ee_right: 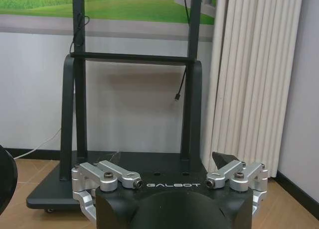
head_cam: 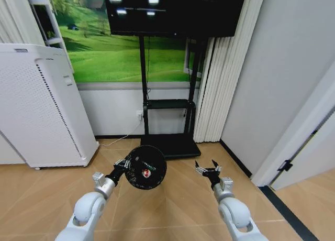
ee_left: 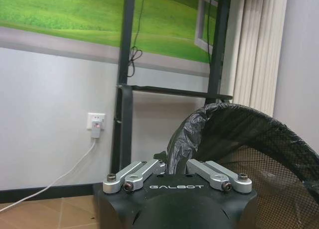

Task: Pick up the trash bin and place the garbage on the floor into it.

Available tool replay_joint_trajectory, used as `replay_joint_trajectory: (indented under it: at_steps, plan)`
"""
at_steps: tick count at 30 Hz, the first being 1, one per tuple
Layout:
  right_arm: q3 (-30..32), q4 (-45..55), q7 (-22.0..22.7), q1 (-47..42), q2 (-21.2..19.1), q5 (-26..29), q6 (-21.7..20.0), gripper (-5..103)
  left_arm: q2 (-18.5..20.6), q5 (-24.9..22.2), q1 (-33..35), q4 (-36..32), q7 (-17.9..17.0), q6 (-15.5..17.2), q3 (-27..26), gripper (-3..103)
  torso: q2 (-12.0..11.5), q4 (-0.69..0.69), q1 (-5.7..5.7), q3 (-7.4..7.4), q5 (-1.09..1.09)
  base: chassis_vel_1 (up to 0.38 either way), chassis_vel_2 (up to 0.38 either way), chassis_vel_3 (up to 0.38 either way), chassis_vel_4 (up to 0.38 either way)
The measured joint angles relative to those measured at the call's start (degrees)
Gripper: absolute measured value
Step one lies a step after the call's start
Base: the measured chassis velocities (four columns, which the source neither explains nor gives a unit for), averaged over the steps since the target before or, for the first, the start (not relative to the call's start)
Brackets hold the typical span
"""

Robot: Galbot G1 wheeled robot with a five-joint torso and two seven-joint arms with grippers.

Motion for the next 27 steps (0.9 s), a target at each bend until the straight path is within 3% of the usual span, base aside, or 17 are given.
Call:
replay_joint_trajectory:
  at_steps: [27]
  plan:
    - [-0.1,-0.8,-0.3,-0.4,0.2,0.1,0.5,100,0.2,-0.3,0.3,-0.2,-0.1,0.0,-0.1,7,0.0,-0.01,0.00,0.00,0.00,0.102,0.101,-0.097,-0.102]
